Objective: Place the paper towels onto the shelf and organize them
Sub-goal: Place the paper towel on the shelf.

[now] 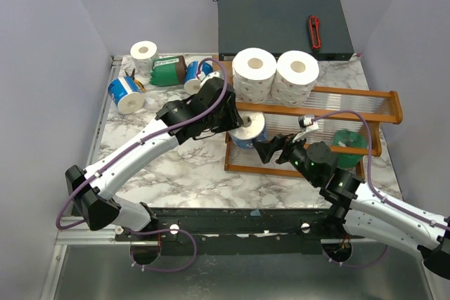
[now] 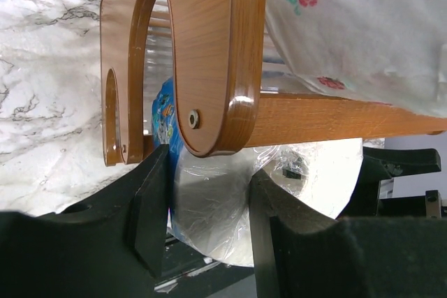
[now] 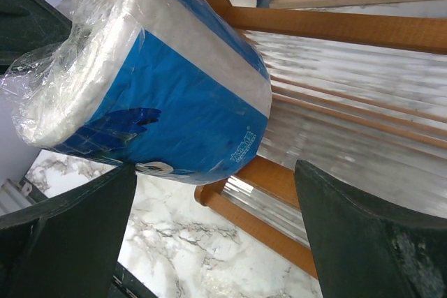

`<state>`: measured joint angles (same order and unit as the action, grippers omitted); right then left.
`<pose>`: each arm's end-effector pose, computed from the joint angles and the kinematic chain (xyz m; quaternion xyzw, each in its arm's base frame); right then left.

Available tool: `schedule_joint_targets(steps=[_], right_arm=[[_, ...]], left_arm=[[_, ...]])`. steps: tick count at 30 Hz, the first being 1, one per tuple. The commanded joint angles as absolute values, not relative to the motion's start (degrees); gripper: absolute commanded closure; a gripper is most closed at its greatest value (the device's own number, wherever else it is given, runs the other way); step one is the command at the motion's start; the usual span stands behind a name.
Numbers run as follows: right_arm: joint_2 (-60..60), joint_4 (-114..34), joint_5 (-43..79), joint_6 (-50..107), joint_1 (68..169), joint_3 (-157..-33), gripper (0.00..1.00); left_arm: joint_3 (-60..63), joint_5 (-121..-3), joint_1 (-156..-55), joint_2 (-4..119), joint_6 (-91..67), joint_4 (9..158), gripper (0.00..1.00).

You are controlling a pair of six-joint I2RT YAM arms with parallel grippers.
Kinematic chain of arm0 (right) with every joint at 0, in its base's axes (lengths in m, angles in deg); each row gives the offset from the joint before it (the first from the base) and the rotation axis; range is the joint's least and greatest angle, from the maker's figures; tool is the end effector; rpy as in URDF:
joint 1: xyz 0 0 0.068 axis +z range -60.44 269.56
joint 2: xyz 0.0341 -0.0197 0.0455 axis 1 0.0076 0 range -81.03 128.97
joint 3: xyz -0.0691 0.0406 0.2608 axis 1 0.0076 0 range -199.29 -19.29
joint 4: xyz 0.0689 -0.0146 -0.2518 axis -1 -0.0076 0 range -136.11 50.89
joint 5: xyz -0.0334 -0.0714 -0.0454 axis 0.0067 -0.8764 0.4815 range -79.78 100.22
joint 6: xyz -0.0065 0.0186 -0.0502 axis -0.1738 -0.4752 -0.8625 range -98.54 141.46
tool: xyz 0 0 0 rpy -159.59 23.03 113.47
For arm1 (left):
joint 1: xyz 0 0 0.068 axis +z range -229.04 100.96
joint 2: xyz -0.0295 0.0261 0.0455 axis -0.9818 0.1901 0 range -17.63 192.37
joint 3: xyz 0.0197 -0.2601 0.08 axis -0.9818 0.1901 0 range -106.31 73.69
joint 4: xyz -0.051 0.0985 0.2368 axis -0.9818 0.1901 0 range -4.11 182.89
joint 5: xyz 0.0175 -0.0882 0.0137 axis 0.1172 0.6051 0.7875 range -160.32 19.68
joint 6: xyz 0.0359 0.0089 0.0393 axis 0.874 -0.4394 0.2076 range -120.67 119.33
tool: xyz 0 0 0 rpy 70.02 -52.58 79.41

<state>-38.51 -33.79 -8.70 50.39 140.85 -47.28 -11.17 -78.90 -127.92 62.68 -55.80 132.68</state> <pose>0.1241 0.1363 0.2713 -0.0412 0.7577 0.3160 0.5695 0.1986 -0.2195 0.3796 -0.0800 0.9088 -0.2760 0.3024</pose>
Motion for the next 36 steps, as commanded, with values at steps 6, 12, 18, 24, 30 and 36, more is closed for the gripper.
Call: schedule_joint_targets(steps=[6, 12, 18, 24, 30, 36], right_arm=[[-35.4, -29.8, -17.5, 51.7, 140.4, -47.1, 0.03], [-33.8, -28.2, -18.2, 52.1, 140.4, -47.3, 0.04], [-33.2, -27.7, -18.5, 52.3, 140.4, -47.1, 0.04], [-33.5, -27.6, -18.4, 52.2, 140.4, -47.2, 0.04], [-34.3, -29.1, -17.6, 51.6, 140.4, -47.6, 0.03], [-35.4, -30.8, -16.0, 50.8, 140.4, -48.4, 0.01]], left_arm=[[-11.5, -75.0, -128.8, 63.1, -55.1, 130.0, 0.62], [-11.0, -74.4, -128.8, 62.4, -54.9, 129.8, 0.53], [-10.7, -74.0, -128.8, 61.7, -54.6, 130.1, 0.4], [-10.7, -73.6, -128.8, 61.0, -54.5, 130.7, 0.37], [-9.3, -74.3, -128.8, 58.5, -54.3, 131.7, 0.34], [-8.2, -75.5, -128.8, 54.9, -54.0, 133.5, 0.31]])
